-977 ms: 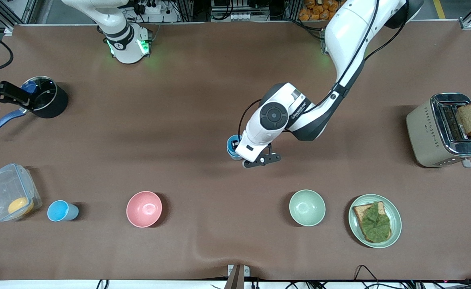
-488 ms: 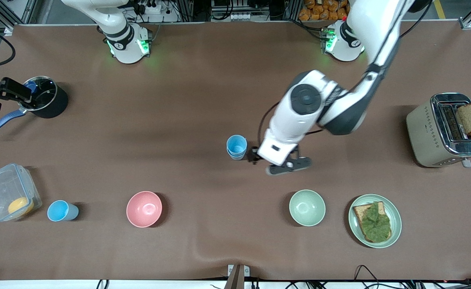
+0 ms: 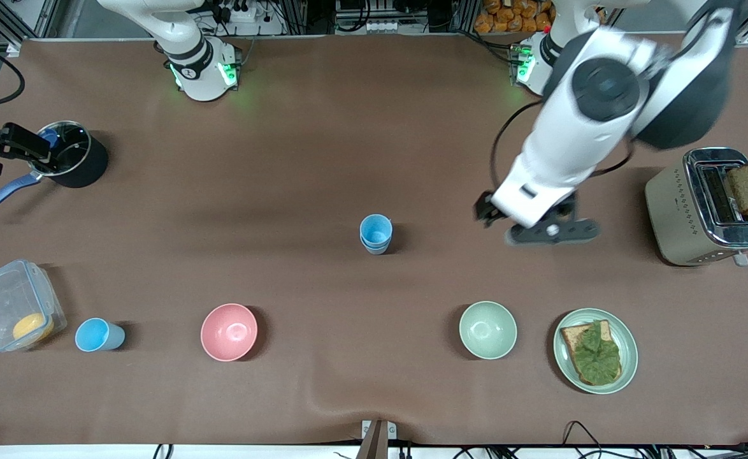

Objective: Stack blue cups with both arms

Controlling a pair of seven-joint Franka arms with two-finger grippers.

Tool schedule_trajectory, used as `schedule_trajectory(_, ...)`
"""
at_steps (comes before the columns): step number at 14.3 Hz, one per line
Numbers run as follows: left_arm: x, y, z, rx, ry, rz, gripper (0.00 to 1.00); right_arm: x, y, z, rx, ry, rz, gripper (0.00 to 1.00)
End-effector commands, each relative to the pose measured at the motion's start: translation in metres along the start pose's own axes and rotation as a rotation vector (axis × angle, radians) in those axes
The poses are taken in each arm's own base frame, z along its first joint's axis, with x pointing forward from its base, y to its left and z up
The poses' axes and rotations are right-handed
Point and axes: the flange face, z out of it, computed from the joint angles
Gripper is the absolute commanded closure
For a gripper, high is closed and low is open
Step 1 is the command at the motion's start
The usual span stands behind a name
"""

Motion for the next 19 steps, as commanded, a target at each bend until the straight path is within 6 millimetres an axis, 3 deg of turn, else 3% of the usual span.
schedule_trajectory(1, -0.020, -0.047, -0.045, 0.033, 0.004, 0.031, 0.00, 0.001, 0.000, -0.003, -0.013, -0.007, -0.006, 0.00)
schedule_trajectory(7, -0.019, -0.148, -0.079, 0.028, -0.007, -0.042, 0.00, 0.001, 0.000, -0.002, -0.013, -0.008, -0.004, 0.00)
schedule_trajectory(9, -0.018, -0.193, -0.085, 0.003, -0.029, -0.057, 0.00, 0.001, 0.000, -0.002, -0.013, -0.008, -0.002, 0.00)
schedule_trajectory(10, -0.027, -0.212, -0.096, -0.013, -0.022, -0.039, 0.00, 0.001, 0.000, -0.002, -0.013, -0.010, -0.001, 0.00)
schedule_trajectory(13, -0.052, -0.222, -0.099, -0.037, -0.099, 0.013, 0.00, 0.000, -0.002, -0.003, -0.013, -0.013, -0.004, 0.00)
schedule_trajectory(19, -0.053, -0.199, -0.099, -0.036, -0.112, 0.044, 0.00, 0.000, -0.002, -0.002, -0.012, -0.019, -0.005, 0.00)
